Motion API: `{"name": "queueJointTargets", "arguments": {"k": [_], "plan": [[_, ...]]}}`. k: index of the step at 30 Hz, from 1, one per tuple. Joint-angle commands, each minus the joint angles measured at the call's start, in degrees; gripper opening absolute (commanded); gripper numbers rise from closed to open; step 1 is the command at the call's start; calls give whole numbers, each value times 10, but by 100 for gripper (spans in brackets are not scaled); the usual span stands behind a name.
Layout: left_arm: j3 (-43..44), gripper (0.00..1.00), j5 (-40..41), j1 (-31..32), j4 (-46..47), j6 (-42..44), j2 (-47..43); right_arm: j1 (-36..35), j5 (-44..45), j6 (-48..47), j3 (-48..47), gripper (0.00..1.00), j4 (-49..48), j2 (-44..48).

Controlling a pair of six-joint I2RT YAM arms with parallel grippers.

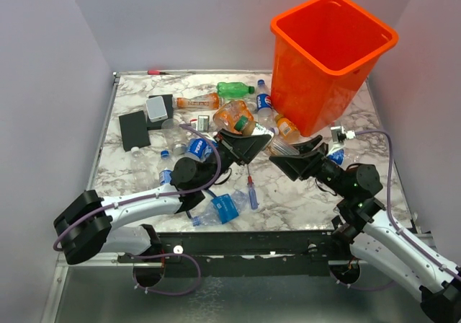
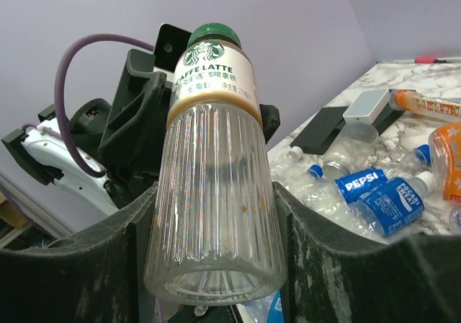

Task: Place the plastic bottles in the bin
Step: Place the plastic bottle in the trash bin.

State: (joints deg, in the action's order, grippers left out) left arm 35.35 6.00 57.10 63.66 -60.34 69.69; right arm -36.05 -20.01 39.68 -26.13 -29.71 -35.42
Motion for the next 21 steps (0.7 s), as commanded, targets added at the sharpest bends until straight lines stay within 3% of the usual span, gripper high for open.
{"name": "queueJointTargets", "arguments": {"k": [1,9,13,14,15,17,19,21], "plan": [[13,63,-3,16,19,9,18,-3,5,12,17,22,-29,-7],[16,55,36,39,27,41,25,-4,44,29,33,22,-42,-1],[15,31,54,52,40,64,31,-6,54,40,46,24,-55,-2],[15,28,54,52,41,69,30,-6,51,40,44,32,-48,-2],[14,26,55,52,41,75,27,-6,47,37,38,49,-25,-1],[8,22,55,49,37,94,12,-6,46,16,4,71,50,7],[6,18,38,34,-8,119,-20,-6,57,-14,-38,85,151,23],[19,13,10,11,-117,177,-66,-6,62,-54,-84,92,254,40]]}}
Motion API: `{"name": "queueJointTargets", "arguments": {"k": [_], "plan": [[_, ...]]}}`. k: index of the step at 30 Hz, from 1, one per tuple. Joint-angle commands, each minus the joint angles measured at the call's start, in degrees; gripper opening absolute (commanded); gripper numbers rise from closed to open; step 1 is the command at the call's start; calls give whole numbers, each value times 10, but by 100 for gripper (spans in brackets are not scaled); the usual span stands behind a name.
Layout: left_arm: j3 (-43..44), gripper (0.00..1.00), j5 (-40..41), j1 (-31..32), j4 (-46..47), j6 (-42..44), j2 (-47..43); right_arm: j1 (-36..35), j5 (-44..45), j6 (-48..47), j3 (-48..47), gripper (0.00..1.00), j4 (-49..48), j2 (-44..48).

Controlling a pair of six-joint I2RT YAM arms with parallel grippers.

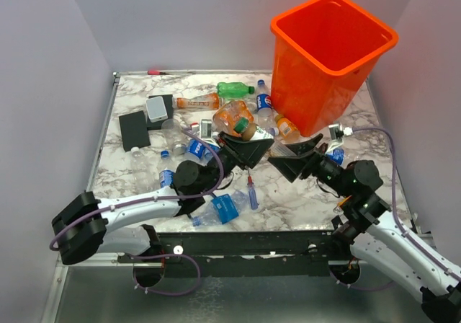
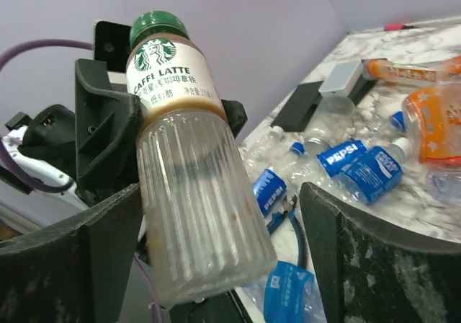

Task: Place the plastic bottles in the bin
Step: Place the plastic bottle in the trash bin.

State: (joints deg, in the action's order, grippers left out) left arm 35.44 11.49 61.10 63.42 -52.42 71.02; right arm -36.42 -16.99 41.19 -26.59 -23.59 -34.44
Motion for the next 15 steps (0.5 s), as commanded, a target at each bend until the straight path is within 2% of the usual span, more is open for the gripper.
{"name": "queueJointTargets", "arguments": {"k": [1,4,5,6,9,12,15], "plan": [[31,10,-63,-41,-187,139,-104,-2,30,-89,-107,93,250,34],[97,0,-105,-65,-399,285,-151,-2,-7,-151,-182,93,385,36],[122,0,-132,-73,-461,334,-156,-2,-23,-166,-203,93,412,34],[151,0,-169,-77,-543,377,-155,-2,-37,-175,-219,93,429,33],[218,0,-326,-79,-700,497,-132,-2,-70,-177,-254,93,429,24],[225,0,-455,-80,-770,584,-112,-2,-95,-159,-276,91,384,-3],[203,0,-490,-80,-778,616,-106,-2,-121,-141,-295,88,344,-45]]}}
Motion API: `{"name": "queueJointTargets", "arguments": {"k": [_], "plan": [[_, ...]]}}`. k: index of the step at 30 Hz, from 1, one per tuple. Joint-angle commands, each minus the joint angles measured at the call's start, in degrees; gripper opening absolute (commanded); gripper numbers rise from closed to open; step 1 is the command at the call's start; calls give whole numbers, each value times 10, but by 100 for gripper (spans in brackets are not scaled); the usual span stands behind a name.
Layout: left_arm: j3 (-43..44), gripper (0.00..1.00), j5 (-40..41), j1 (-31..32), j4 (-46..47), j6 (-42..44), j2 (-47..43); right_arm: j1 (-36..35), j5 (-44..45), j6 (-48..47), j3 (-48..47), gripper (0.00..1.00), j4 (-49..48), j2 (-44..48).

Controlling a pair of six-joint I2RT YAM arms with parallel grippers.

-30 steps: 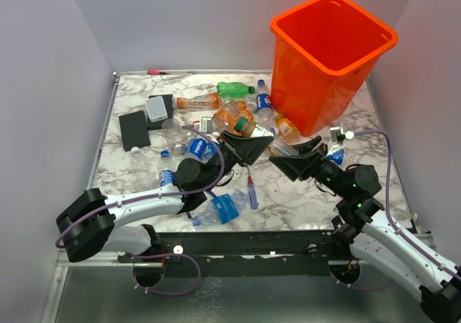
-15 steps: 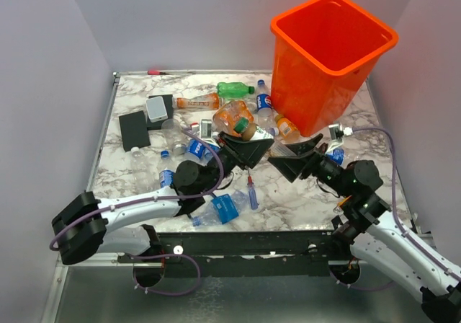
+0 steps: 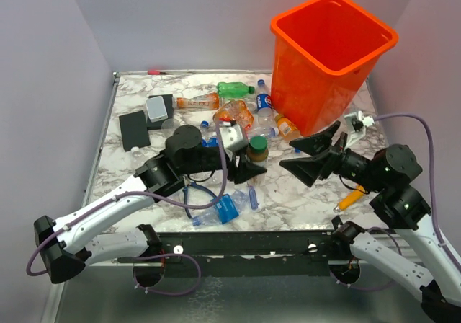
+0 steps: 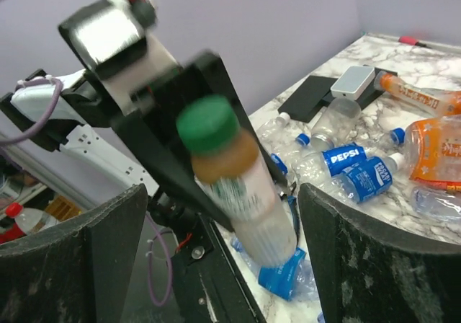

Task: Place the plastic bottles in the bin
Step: Place the plastic bottle in the trash bin.

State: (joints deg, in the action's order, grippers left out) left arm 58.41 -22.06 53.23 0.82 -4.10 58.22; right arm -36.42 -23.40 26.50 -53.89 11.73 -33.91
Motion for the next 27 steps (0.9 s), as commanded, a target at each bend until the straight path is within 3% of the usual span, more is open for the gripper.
{"name": "queueJointTargets", "arguments": {"k": [1,9,20,27], "plan": [[-30,0,-166,-3,-153,139,26,-2,-65,8,-30,87,-16,-63],[-47,0,-225,-19,-136,147,37,-3,-76,-12,-74,79,43,-136],[-81,0,-212,-56,-12,26,51,-7,-120,25,-29,78,16,-146],[-43,0,-244,-63,-10,-17,86,-23,-65,2,-30,77,48,-163]]}}
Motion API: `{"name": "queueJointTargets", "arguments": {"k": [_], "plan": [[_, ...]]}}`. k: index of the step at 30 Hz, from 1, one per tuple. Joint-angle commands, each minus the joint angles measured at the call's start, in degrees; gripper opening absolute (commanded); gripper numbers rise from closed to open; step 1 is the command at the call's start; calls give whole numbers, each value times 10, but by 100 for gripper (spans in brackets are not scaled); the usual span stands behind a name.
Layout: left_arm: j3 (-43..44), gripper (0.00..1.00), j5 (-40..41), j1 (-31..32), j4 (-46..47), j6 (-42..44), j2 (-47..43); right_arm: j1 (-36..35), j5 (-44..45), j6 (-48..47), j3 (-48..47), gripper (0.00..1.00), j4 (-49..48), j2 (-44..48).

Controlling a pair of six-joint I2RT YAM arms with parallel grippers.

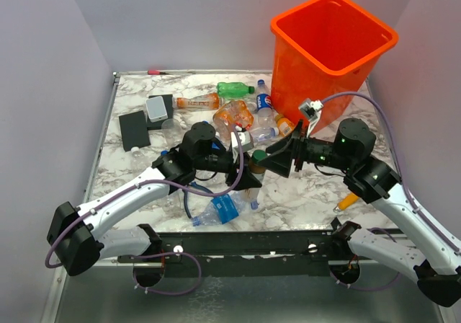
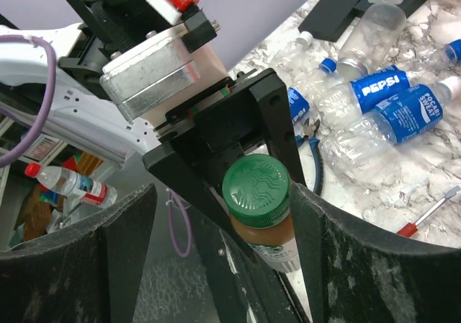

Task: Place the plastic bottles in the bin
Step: Place the plastic bottle in the trash bin.

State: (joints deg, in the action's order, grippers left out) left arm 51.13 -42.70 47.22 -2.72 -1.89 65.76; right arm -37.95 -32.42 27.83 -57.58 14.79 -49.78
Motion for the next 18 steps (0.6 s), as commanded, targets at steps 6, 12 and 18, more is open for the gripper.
{"name": "queueJointTargets", "arguments": {"k": [6,12,18], "plan": [[32,0,-34,-3,25,-47,9,-10,70,5,24,70,-5,-23],[32,0,-22,-3,25,-55,7,-17,60,16,30,63,-35,-42],[34,0,-9,-4,39,-61,9,-22,58,24,38,38,-47,-44]]}}
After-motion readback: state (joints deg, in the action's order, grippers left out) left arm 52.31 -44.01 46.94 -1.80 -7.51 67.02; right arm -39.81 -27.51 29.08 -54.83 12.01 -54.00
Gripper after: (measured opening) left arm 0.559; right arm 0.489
